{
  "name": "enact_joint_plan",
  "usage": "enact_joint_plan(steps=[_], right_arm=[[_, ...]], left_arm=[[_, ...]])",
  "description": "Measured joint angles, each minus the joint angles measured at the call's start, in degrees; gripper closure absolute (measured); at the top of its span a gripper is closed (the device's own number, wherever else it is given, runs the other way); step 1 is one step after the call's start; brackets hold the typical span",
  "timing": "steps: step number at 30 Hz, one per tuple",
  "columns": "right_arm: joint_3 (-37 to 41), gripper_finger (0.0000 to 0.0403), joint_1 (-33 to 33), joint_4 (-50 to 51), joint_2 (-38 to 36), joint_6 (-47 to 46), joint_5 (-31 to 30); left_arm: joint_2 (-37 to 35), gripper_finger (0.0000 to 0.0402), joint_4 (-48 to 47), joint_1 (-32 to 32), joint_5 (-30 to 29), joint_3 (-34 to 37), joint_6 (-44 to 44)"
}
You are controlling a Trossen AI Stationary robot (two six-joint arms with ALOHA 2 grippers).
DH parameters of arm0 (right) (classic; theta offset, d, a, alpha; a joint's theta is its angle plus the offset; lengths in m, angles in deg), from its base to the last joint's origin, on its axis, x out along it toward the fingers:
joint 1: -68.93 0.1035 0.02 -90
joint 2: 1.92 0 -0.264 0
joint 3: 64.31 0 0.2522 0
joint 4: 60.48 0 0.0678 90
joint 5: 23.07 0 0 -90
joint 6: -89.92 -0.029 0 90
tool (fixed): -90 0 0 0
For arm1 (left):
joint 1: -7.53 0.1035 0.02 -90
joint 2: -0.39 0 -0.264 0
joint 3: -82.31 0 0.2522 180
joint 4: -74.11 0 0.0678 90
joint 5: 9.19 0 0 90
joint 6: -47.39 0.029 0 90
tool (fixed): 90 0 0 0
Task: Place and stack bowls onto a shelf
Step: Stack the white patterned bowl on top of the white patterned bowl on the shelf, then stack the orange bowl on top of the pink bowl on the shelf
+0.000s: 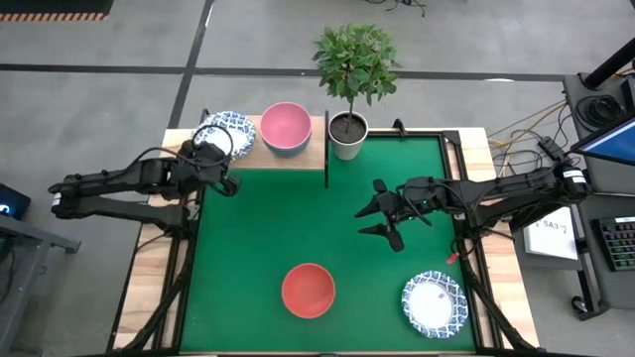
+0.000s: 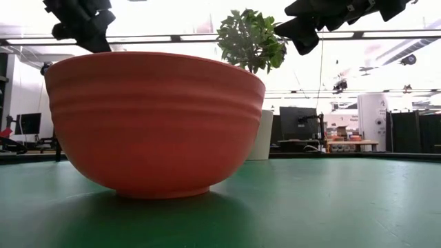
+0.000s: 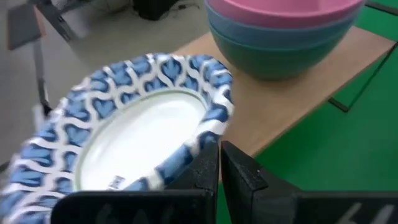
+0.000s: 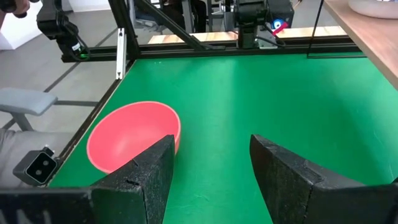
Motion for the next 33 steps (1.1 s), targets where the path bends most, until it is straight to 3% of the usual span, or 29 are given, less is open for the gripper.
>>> enact_joint_plan(steps=[7,15,22,33], right_arm=[[0.0,0.0205,0.0,0.0,0.0,-0.6,0.0],[0.0,0.0205,0.0,-0.1,0.0,-0.6,0.0],[0.0,0.0205,0.0,-0.2,0.0,-0.5,0.0],[0.0,0.0205,0.0,-1.7,0.0,-1.8,0.0]], left_arm=[[2.1,0.0402,2.7,0.0,0.6,-1.4,2.3],[1.9,0.0402,2.2,0.1,-9.5,-0.6,3.6],[2.6,0.0402,2.0,0.1,-9.2,3.9,-0.9],[2.5,0.0402,4.3,-1.5,-6.6,-1.2,-1.2]])
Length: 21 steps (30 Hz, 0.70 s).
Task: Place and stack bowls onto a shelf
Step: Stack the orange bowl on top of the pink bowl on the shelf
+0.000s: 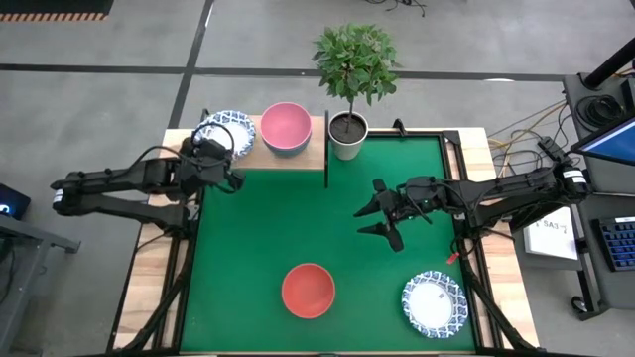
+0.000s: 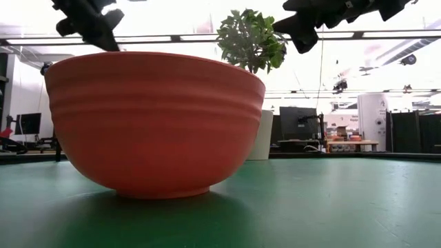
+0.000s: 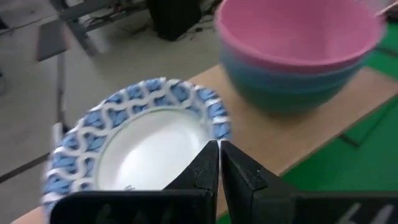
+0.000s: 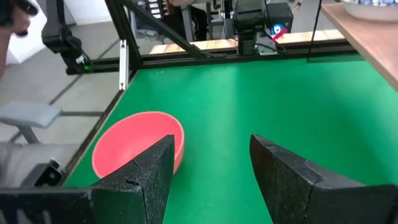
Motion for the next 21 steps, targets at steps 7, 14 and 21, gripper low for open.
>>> enact_joint_plan(steps=[7,14,21], right_arm=[[0.0,0.0205,0.0,0.6,0.0,-7.3,-4.6],[0.0,0.0205,0.0,2.2,0.0,-11.1,-6.0],[0.0,0.0205,0.0,7.8,-0.4,-10.2,-5.9]], left_arm=[[1.2,0.0402,8.3,-7.7,7.1,0.5,3.4],[6.3,0.0402,12.3,-18.7,12.7,0.6,4.7],[14.7,0.0401,23.0,-25.0,22.2,0.6,7.6]])
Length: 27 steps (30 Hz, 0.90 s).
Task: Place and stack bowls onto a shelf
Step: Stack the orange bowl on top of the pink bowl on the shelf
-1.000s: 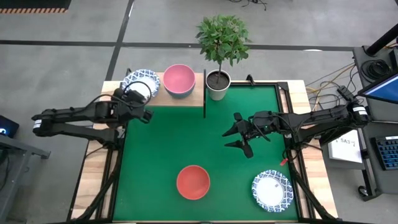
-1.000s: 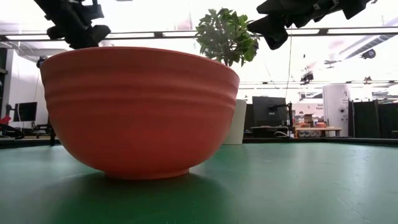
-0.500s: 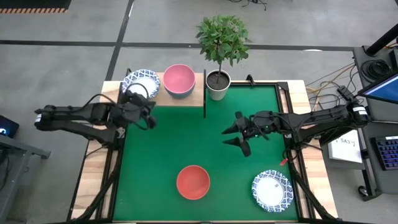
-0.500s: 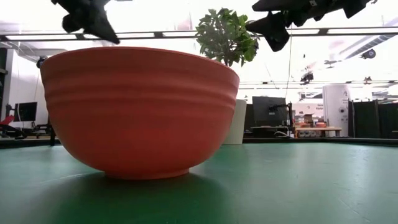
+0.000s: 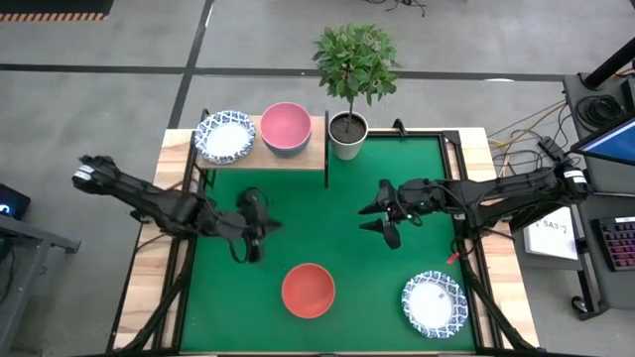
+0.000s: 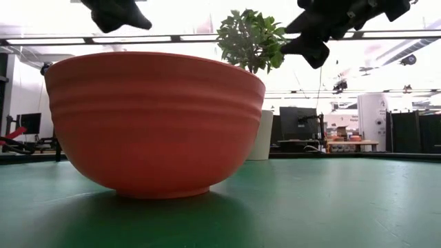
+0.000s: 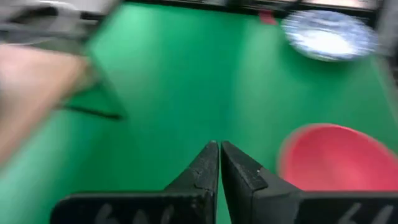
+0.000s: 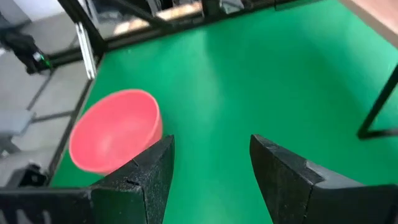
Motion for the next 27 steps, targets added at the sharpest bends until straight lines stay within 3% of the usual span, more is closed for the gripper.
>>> enact_joint_plan(steps=[4,16,24,27], right_arm=[[0.0,0.0205,0.0,3.4,-0.6,3.4,0.0],[0.0,0.0205,0.0,5.3,-4.0,12.5,0.5],[0.0,0.0205,0.1,7.8,-4.5,12.7,0.5],[0.0,0.0205,0.1,7.8,-4.5,13.0,0.5]], left_arm=[[4.8,0.0385,3.4,-0.1,8.6,-1.5,-0.2],[19.8,0.0241,2.9,-0.3,9.6,-6.6,-5.4],[27.9,0.0232,1.3,-0.2,18.8,-10.6,-8.0],[30.9,0.0238,-1.8,-0.2,19.3,-11.7,-10.0]])
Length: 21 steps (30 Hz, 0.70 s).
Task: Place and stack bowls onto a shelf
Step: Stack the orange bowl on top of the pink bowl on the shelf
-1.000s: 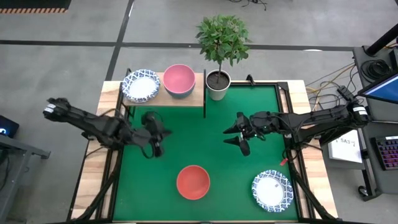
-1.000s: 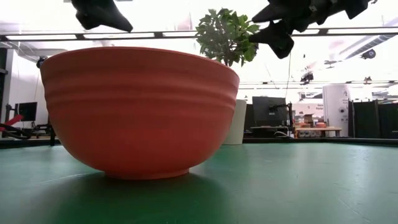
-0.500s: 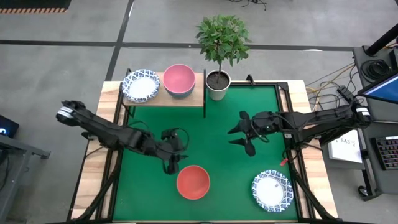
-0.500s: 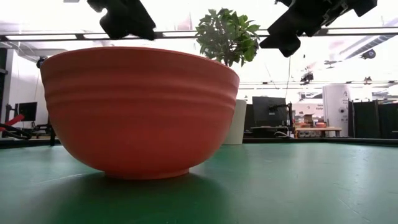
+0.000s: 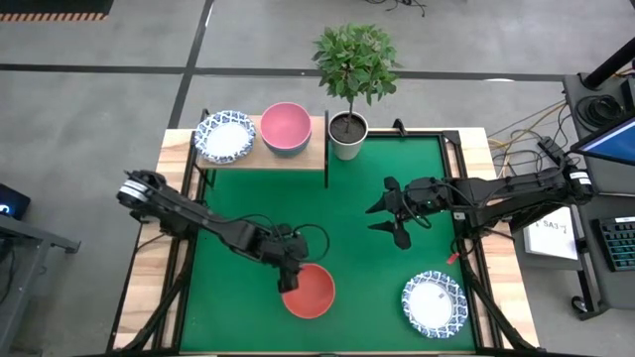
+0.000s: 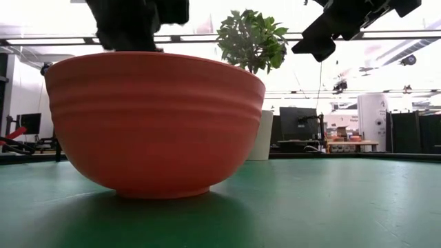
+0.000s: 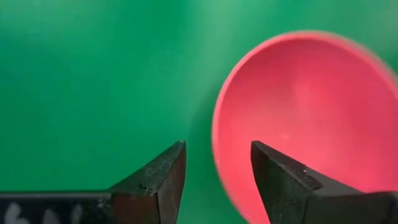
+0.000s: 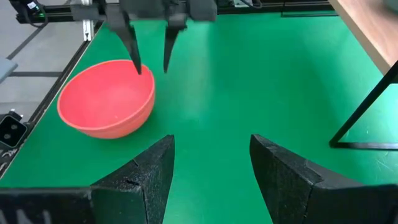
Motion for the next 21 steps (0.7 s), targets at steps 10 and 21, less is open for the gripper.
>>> enact_joint_plan(steps=[10,21], right_arm=[[0.0,0.0205,0.0,0.0,0.0,1.4,0.0],[0.0,0.0205,0.0,0.0,0.0,1.5,0.0]], left_arm=[[4.4,0.0279,-0.6,0.0,4.7,-1.4,-4.0],[4.4,0.0396,-0.1,0.0,4.4,-0.3,-6.1]])
